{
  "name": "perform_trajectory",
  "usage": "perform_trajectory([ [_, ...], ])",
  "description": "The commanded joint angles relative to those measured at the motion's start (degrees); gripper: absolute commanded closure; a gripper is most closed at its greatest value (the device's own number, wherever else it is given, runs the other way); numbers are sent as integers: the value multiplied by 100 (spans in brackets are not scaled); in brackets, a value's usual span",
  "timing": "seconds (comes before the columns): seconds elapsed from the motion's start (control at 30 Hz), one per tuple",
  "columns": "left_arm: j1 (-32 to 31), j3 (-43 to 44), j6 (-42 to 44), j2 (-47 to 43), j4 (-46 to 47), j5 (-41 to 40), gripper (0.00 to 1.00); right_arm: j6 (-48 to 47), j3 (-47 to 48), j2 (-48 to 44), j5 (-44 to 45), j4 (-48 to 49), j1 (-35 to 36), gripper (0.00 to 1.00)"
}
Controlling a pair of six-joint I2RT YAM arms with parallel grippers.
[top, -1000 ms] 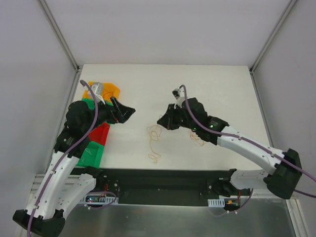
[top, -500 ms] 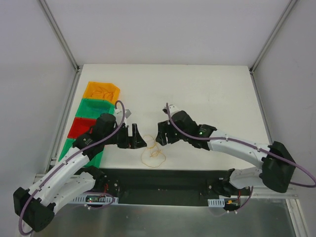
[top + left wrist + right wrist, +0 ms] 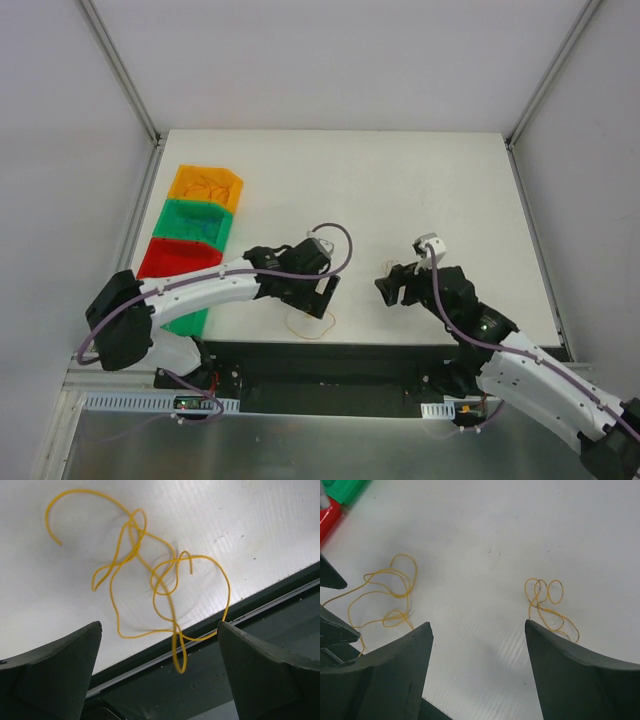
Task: Untangle the cables
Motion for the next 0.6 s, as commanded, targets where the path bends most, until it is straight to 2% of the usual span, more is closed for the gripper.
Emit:
perform_trajectory([
  [0.0, -268, 632, 797, 754, -335, -328, 1, -421, -712, -1188, 36, 903, -72, 23],
  [0.2, -347, 1274, 1115, 2064, -580, -424, 1, -245, -1092, -2051, 387, 710, -212, 18],
  [0.27, -365, 1432, 1071, 2416, -651, -442, 1, -219, -1153, -2113, 388, 710, -239, 18],
  [0.37, -365, 1512, 1027, 2698, -642, -389, 7, -218, -1145, -1939, 484, 702, -248, 18],
  [0.47, -365, 1504, 1036, 2812, -642, -424, 25, -218, -1083, -1614, 511, 710, -274, 17],
  [0.53, -365, 1503, 1062, 2813, -642, -503, 46, -236, -1066, -1411, 371, 824, -292, 17],
  [0.57, -365, 1495, 1088, 2778, -651, -599, 60, -253, -1057, -1306, 309, 868, -292, 17],
])
